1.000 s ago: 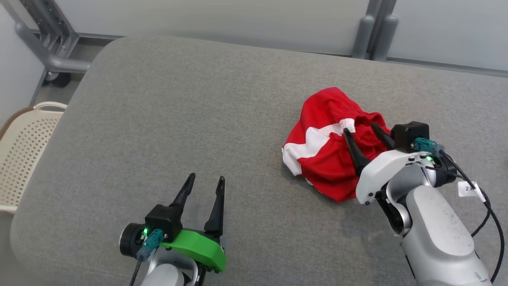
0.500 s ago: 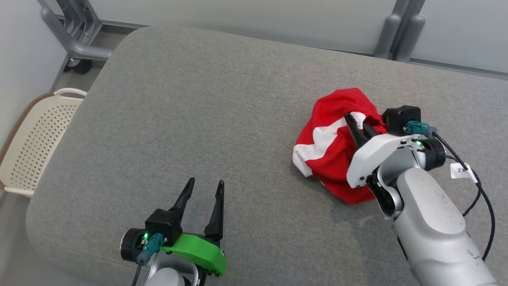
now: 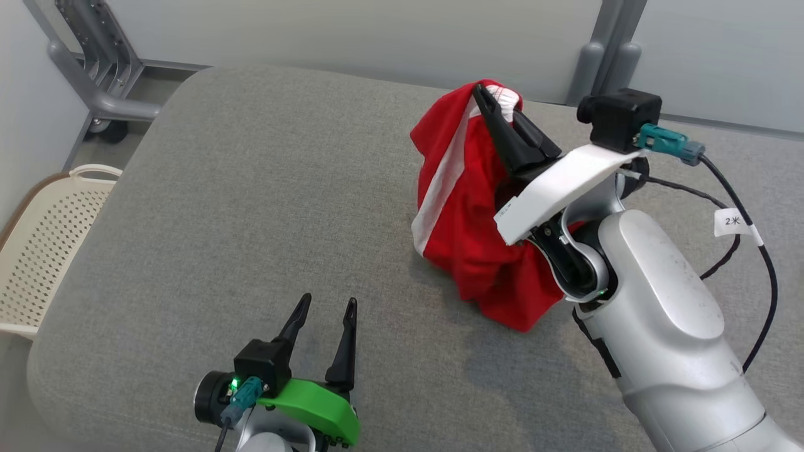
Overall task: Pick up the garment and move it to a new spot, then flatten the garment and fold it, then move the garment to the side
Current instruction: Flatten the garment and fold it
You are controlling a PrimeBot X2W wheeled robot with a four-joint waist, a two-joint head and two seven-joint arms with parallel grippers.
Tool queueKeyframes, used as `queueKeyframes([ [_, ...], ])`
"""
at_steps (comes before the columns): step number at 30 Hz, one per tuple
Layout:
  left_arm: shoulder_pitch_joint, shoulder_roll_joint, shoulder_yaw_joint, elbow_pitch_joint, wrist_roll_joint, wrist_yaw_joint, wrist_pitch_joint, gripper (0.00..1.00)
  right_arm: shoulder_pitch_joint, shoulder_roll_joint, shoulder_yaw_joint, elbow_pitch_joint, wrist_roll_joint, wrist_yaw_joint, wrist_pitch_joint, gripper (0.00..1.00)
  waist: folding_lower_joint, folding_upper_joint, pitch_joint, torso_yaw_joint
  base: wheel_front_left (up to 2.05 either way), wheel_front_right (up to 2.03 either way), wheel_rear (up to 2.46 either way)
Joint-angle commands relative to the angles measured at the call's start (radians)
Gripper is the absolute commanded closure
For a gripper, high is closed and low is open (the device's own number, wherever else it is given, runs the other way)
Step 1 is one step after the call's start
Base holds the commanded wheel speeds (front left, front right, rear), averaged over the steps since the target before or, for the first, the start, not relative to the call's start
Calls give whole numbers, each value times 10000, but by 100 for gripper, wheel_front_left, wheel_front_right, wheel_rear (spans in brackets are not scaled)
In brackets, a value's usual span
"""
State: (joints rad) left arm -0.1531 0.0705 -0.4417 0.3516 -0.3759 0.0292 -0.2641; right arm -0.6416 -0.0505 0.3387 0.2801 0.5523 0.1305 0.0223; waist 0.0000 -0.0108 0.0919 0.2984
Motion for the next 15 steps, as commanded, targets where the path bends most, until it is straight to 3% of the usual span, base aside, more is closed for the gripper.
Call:
queueKeyframes([
  [1,118,-36,57,-2,64,-49,0,0,-122,-12,-1,-141,161,4,-8,100,0,108,-151,-59,0,0,0],
  [8,237,-71,127,89,127,-84,0,0,-311,-10,-274,-845,2078,4,-672,100,0,108,-512,-284,0,0,0],
  [15,210,-80,205,17,201,-119,0,0,404,-22,-822,609,1668,3,-855,100,0,108,-378,-506,0,0,0],
])
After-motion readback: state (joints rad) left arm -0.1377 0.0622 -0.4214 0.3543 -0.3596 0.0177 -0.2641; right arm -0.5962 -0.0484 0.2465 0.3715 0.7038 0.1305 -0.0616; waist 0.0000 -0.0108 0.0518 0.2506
